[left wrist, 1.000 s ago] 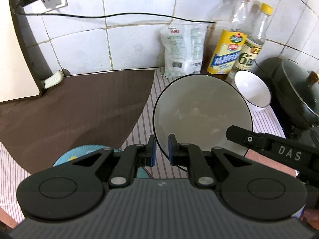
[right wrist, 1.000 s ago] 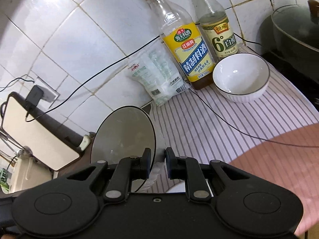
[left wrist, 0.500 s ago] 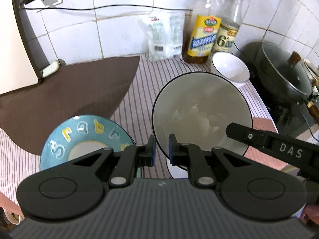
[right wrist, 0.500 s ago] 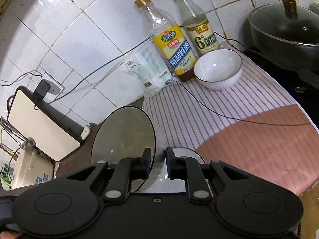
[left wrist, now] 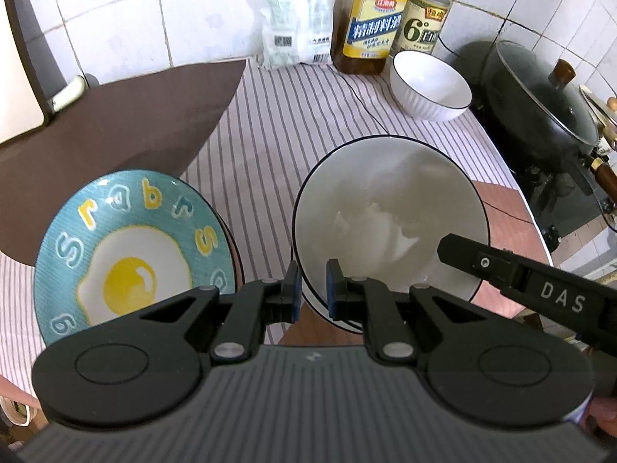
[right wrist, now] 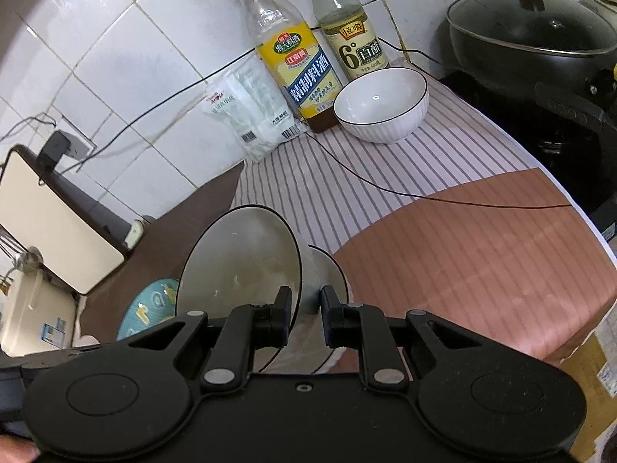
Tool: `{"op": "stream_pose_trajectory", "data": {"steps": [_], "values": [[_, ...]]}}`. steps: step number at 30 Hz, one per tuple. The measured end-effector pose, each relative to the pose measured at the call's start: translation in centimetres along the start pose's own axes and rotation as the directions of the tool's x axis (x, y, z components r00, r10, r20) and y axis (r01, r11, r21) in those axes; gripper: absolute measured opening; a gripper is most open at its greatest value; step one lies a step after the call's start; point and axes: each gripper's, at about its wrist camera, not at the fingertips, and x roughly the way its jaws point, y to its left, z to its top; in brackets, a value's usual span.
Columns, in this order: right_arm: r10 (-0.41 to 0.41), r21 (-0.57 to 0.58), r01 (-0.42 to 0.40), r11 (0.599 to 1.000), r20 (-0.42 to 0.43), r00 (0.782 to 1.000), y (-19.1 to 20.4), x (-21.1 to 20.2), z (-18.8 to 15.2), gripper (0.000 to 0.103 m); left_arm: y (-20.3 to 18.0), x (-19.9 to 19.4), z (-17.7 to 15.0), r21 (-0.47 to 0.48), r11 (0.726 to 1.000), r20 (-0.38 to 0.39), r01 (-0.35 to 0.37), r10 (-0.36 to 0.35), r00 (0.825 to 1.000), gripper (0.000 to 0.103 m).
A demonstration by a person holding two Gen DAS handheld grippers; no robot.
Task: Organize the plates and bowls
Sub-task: 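Lift the two nested bowls and carry them toward the plate stack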
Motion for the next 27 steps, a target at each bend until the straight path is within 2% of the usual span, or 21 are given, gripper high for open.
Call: {"op": "stream_pose_trajectory", "data": {"steps": [11, 17, 27], "values": [[-0.058, -0.123, 0.060, 0.991, 0.019, 0.998, 1.0, 0.8, -1.2, 0.020, 0.6, 1.5, -0.8, -0.017, 1.000, -0.037, 0.007, -0.008, 0.999, 0.011], [-0.083, -0.185, 0.087, 0.979, 0.029, 0.996, 1.3, 1.4, -1.6, 0.020, 0.3, 1.9, -0.7, 0.001, 1.000, -0.042, -0.017, 0.017, 0.999, 0.011], [-0.152, -0.330, 0.175, 0.928, 0.093, 0.984, 2.5, 2.2, -2.1, 0.022, 0.3, 2.1, -0.7, -0.036, 0.999, -0.026, -0.011, 0.010, 1.000, 0.014]]}}
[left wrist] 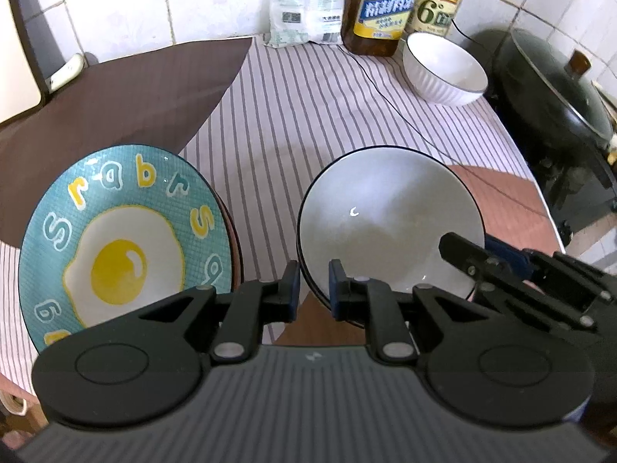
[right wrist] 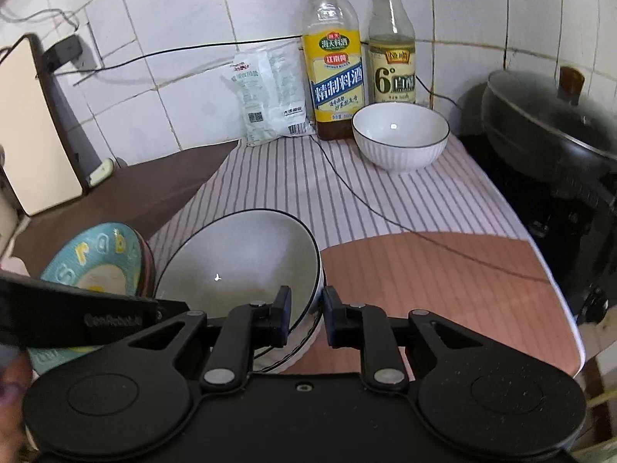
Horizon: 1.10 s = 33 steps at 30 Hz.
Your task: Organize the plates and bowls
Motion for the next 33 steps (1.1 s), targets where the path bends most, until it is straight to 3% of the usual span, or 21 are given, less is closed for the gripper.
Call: {"op": "stream_pose_trajectory", "data": {"steps": [4, 10, 16, 21, 24, 28, 33], "values": [[0.025, 0.008, -0.025, 1.000, 0.014, 1.000, -0.4, -0.1, -0.2, 0.023, 0.0, 0.0, -0.2, -0.002, 1.000, 0.003, 0.002, -0.001, 1.000, 0.014], [0.098, 0.002, -0.098, 0.995, 0.067, 0.993, -1.6, -2.1, -0.2, 0.024, 0.9, -1.8, 0.5, -0.005, 0.996, 0.000, 0.087, -0.087, 0.996, 0.023], [0.104, -0.070, -0.096, 0.993, 0.129, 0.986, -2.9, -3.5, 0.4, 0.032, 1.0, -4.9, 2.2, 0.003, 0.988, 0.141, 0.152, -0.151, 0.978, 0.027], [0.089, -0.149, -0.061, 0.987, 0.188, 0.978, -3.4, -3.5, 1.5, 0.054, 0.4, -5.4, 4.5, 0.036, 0.987, 0.182, 0.159, -0.163, 0.970, 0.031], [0.048, -0.190, -0.010, 0.982, 0.199, 0.979, -3.4, -2.4, 2.8, 0.059, -0.1, -5.2, 6.0, 0.064, 0.987, 0.191, 0.151, -0.160, 0.968, 0.034], [-0.048, -0.153, 0.074, 0.985, 0.168, 0.985, -3.9, -0.6, 4.5, 0.059, -0.7, -4.5, 8.1, 0.077, 0.983, 0.177, 0.169, -0.181, 0.967, 0.040], [-0.026, -0.141, 0.052, 0.989, 0.180, 0.983, -5.1, 1.2, 5.6, 0.071, -2.5, -3.6, 10.0, 0.182, 0.970, 0.185, 0.161, -0.195, 0.963, 0.047]]}}
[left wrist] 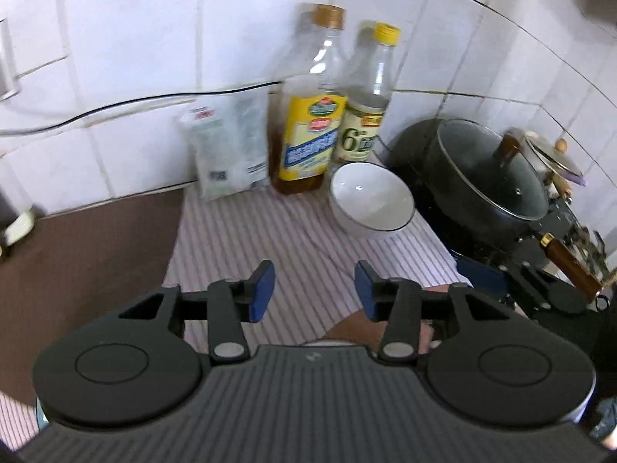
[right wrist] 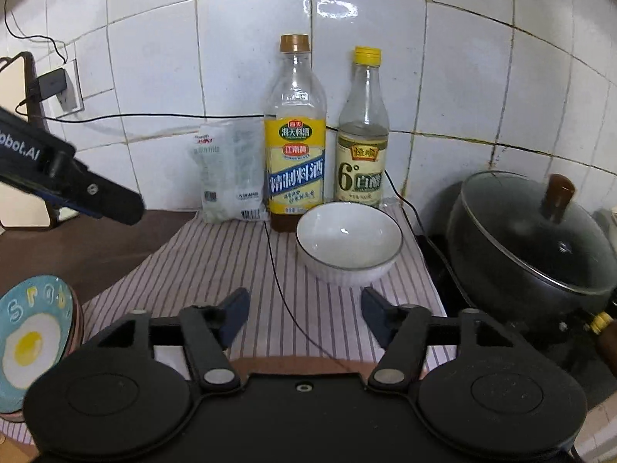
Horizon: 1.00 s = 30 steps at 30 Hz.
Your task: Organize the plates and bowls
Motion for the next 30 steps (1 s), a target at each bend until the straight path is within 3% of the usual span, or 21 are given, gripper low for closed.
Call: {"op": "stream_pose_trajectory", "data": {"steps": [2, 7, 9, 11, 13, 19, 24, 26, 30], "values": [[0.009, 0.019, -0.009, 1.000, 0.006, 1.000, -0.7, 1.1, 0.0, 0.072, 0.0, 0.8, 0.5, 0.003, 1.000, -0.002, 0.017, -0.017, 1.000, 0.049], [0.024, 0.101, -0.023, 0.995, -0.005, 1.000, -2.3, 4.5, -0.3, 0.078, 0.2, 3.8, 1.6, 0.038, 0.999, 0.030, -0.017, 0.016, 0.999, 0.055], [0.033, 0.139, -0.030, 0.990, -0.017, 0.999, -2.8, 6.0, -0.4, 0.089, 0.4, 5.3, 2.1, 0.024, 1.000, 0.026, 0.000, 0.000, 1.000, 0.055], [0.087, 0.192, -0.078, 0.978, -0.042, 0.995, -3.3, 7.5, -0.6, 0.090, 0.5, 7.0, 2.4, 0.006, 1.000, 0.027, 0.011, -0.011, 1.000, 0.056], [0.091, 0.221, -0.076, 0.972, -0.060, 0.994, -3.3, 8.8, -0.9, 0.090, 0.4, 8.8, 3.0, -0.032, 0.999, 0.007, 0.003, -0.003, 1.000, 0.056], [0.065, 0.217, -0.048, 0.975, -0.073, 0.995, -3.1, 11.7, -1.6, 0.091, -0.4, 13.7, 5.1, -0.061, 0.998, -0.049, 0.034, -0.037, 0.998, 0.056], [-0.023, 0.170, 0.025, 0.985, -0.014, 1.000, -2.9, 12.5, -2.0, 0.092, -0.9, 17.0, 5.3, -0.030, 0.997, -0.089, 0.072, -0.074, 0.993, 0.056], [-0.019, 0.147, 0.020, 0.989, -0.009, 1.000, -2.8, 12.9, -2.0, 0.092, -1.0, 17.8, 5.0, -0.025, 0.997, -0.082, 0.073, -0.075, 0.994, 0.056], [-0.035, 0.108, 0.036, 0.993, -0.011, 0.999, -2.8, 13.8, -2.0, 0.094, -0.3, 19.4, 5.0, -0.094, 0.991, -0.096, 0.092, -0.101, 0.990, 0.053]]}}
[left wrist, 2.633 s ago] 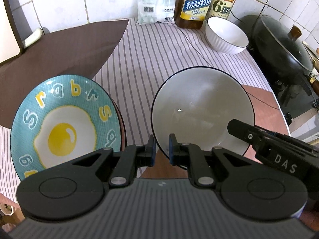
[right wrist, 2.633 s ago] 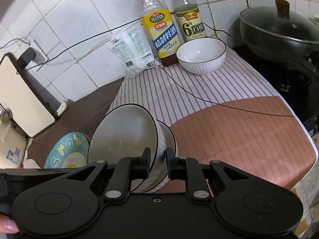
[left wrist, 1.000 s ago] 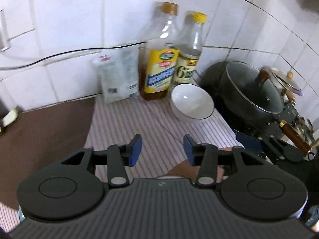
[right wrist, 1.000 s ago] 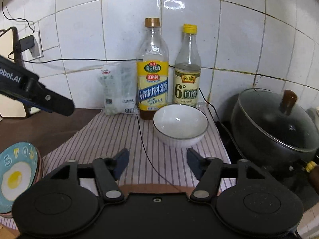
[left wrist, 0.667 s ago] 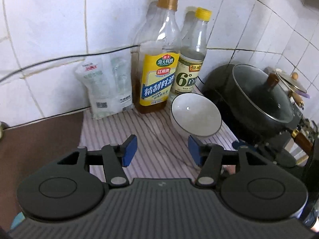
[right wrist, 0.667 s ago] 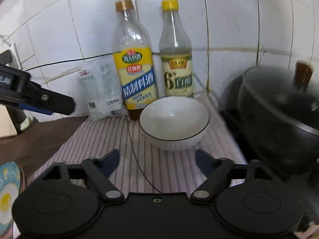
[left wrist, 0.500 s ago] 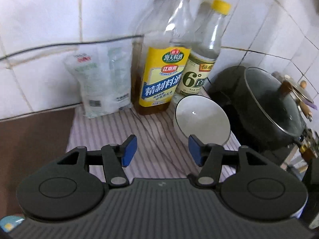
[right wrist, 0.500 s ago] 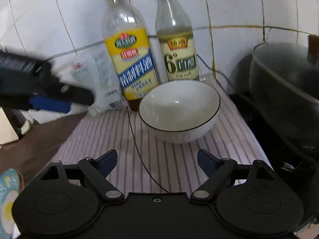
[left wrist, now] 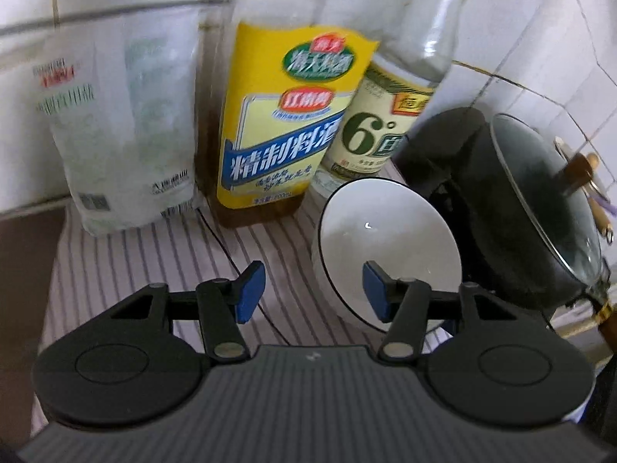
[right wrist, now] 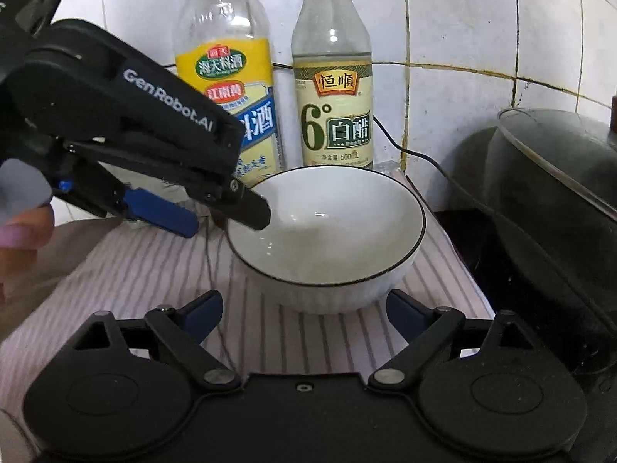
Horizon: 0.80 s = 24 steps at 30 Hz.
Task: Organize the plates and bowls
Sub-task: 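Move both grippers to the third white bowl rim and close them, then carry the third bowl and lower it into the nested bowls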
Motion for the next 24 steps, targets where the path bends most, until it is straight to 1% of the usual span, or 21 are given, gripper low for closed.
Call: {"op": "stream_pose_trajectory", "data": {"steps": [1, 3, 4, 6, 7, 8, 13, 16, 18, 20, 24], "values": [[-0.008, -0.001, 0.008, 1.000, -0.001, 1.000, -0.1, 0.4, 0.1, 0.094, 0.2, 0.4, 0.0, -0.014, 1.000, -0.004, 0.008, -0.008, 1.000, 0.051], [-0.023, 0.001, 0.023, 1.000, 0.006, 1.000, -0.5, 0.8, 0.4, 0.094, 0.5, 0.9, 0.0, -0.029, 0.999, -0.012, 0.014, -0.015, 1.000, 0.042], [-0.024, 0.004, 0.024, 1.000, 0.008, 1.000, -0.5, 1.1, 0.5, 0.094, 0.5, 1.3, 0.0, -0.029, 0.999, -0.020, 0.014, -0.015, 1.000, 0.034], [-0.023, 0.018, 0.023, 1.000, 0.013, 1.000, -0.7, 1.3, 0.7, 0.095, 0.6, 1.7, -0.1, -0.027, 0.999, -0.032, 0.032, -0.033, 0.999, 0.025], [-0.015, 0.023, 0.015, 1.000, 0.010, 1.000, -0.8, 1.5, 0.8, 0.095, 0.5, 1.7, -0.2, -0.031, 0.998, -0.032, 0.046, -0.047, 0.998, 0.018], [-0.009, 0.025, 0.008, 1.000, 0.007, 1.000, -0.8, 1.6, 0.9, 0.096, 0.5, 1.7, -0.2, -0.036, 0.998, -0.035, 0.056, -0.057, 0.998, 0.015], [-0.005, 0.021, 0.005, 1.000, -0.008, 1.000, -0.7, 1.2, 1.1, 0.095, -0.4, 1.5, -0.1, -0.003, 1.000, -0.053, 0.029, -0.029, 0.998, 0.015], [0.022, 0.015, -0.022, 1.000, -0.015, 1.000, -0.5, 0.6, 1.3, 0.094, -0.3, 1.0, -0.2, -0.020, 1.000, -0.060, 0.022, -0.023, 0.998, 0.014], [0.026, 0.021, -0.026, 0.999, -0.003, 1.000, -0.3, 0.0, 1.5, 0.094, 0.1, 0.0, -0.3, -0.048, 0.999, -0.047, 0.020, -0.022, 0.999, 0.014], [0.029, 0.015, -0.029, 0.999, 0.004, 1.000, 0.1, -0.5, 1.6, 0.094, -0.1, -0.9, -0.5, -0.037, 0.999, -0.045, 0.007, -0.009, 0.999, 0.014], [0.037, 0.010, -0.038, 0.999, 0.033, 0.999, 0.7, -2.2, 1.8, 0.094, -0.2, -3.1, -0.5, -0.027, 1.000, -0.038, 0.009, -0.010, 0.999, 0.014]]}}
